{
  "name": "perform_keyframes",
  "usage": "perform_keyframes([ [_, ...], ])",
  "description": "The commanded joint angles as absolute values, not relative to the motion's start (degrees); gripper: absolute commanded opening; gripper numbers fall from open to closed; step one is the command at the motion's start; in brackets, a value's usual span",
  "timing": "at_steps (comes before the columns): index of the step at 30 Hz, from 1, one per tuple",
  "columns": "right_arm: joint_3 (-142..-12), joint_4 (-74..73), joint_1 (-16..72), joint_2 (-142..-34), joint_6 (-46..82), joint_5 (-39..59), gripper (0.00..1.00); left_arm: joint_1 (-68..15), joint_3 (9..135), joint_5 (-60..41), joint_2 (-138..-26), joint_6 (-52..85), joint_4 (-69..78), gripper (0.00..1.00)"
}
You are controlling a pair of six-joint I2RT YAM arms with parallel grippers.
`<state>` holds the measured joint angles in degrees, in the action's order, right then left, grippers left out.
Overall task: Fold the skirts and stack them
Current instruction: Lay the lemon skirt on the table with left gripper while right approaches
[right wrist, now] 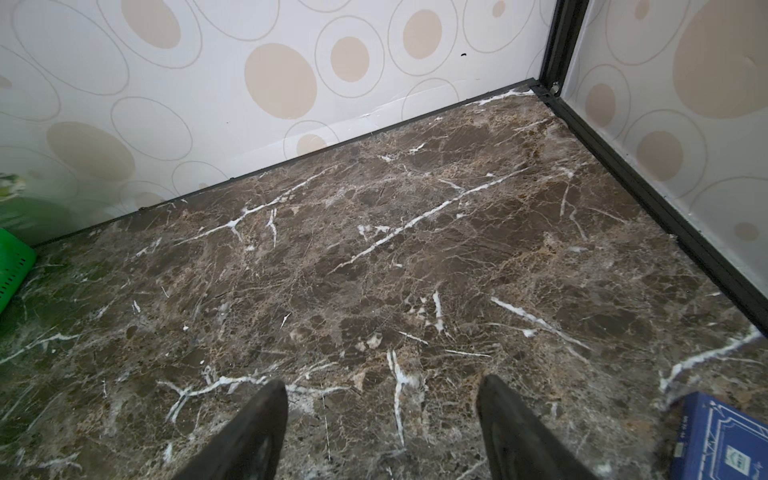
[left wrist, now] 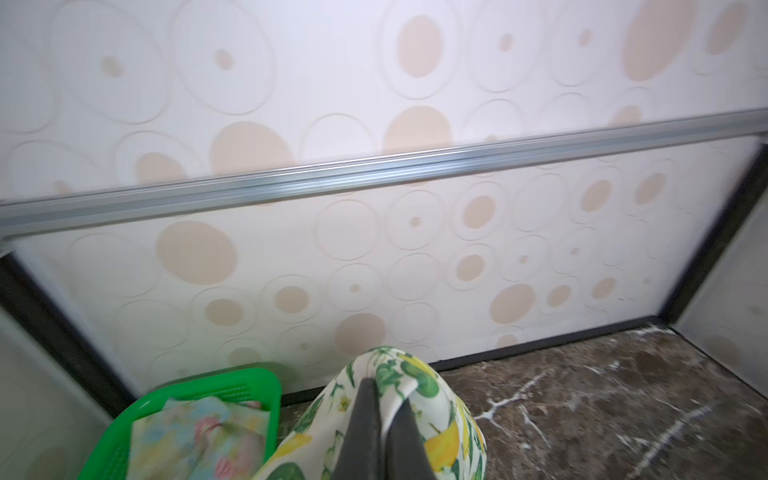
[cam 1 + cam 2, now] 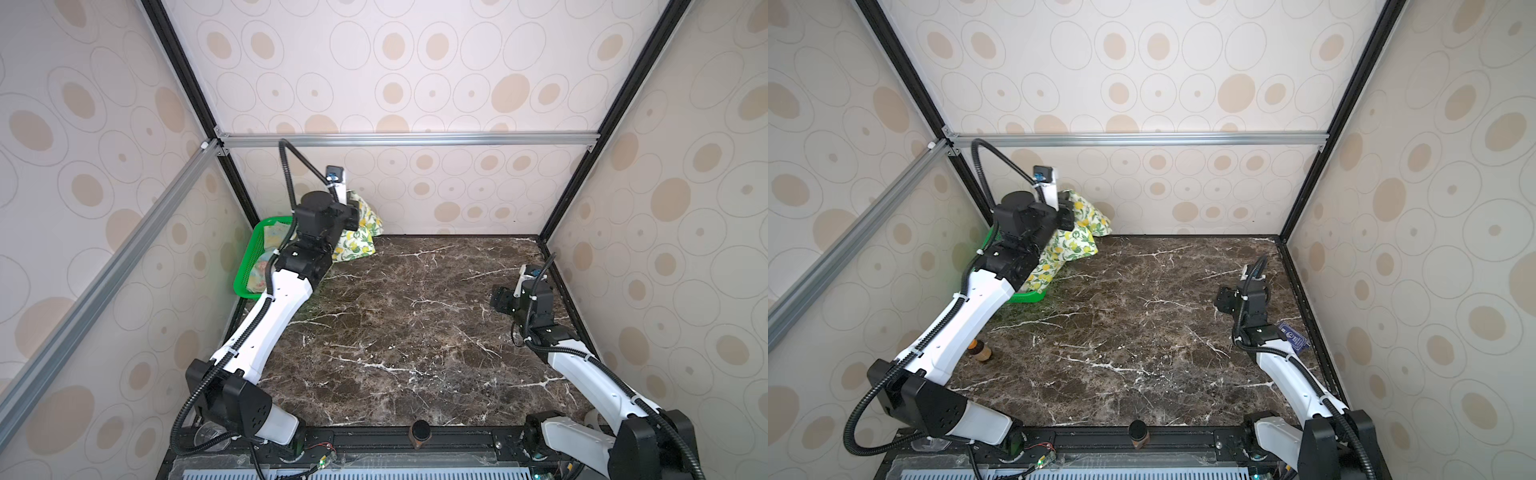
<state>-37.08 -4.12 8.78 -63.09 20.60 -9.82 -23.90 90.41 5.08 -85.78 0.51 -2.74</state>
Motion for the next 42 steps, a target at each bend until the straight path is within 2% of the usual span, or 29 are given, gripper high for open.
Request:
perform_keyframes([
  [1,-38.02,-3.08,9.23,-61.29,21.67,-9.10,0.75,-29.15,93.15,2.66,-88.46,-5.59,-1.40,0.00],
  [9,-36.81,-1.03,9.23,-59.48,21.35,-9.59,0.75,-35.05,90.06,-6.06,-98.60,1.74,5.91,0.00],
  [13,-35.42,0.88,9.23,-59.25,22.09,-9.33,0.75,-37.17,86.83,-7.23,-103.54,5.75,8.45,0.00],
  [18,-32.08,1.06,9.32,-58.62,24.61,-6.44,0.75,-38.15,80.23,-10.94,-105.17,11.81,11.90,0.00],
  [19,-31.54,0.82,9.38,-58.71,24.93,-5.34,0.75,-38.21,78.17,-11.22,-104.80,13.17,13.23,0.11],
  [20,-31.25,0.86,9.58,-58.92,25.27,-4.72,0.75,-38.16,76.16,-11.82,-104.24,14.17,14.64,0.31],
  [21,-31.06,0.86,9.79,-59.18,25.65,-4.43,0.75,-38.20,74.68,-12.39,-103.52,15.01,15.64,0.45],
  [22,-30.93,0.61,10.16,-59.64,25.69,-3.50,0.75,-38.02,72.75,-12.37,-102.72,15.58,15.74,0.54],
  [24,-31.47,1.20,11.34,-60.72,24.59,-2.12,0.75,-37.37,69.50,-10.76,-100.83,17.21,17.79,0.62],
  [28,-33.10,4.08,15.32,-62.90,24.11,-2.47,0.75,-35.44,64.68,-10.45,-97.33,20.49,16.47,0.64],
  [37,-33.48,4.80,24.45,-68.96,26.99,-2.69,0.74,-34.98,60.23,-4.15,-92.44,24.28,-1.57,0.63],
  [42,-35.68,2.75,29.45,-74.43,28.07,-2.28,0.73,-34.97,59.12,-5.62,-90.56,24.14,-7.92,0.63],
])
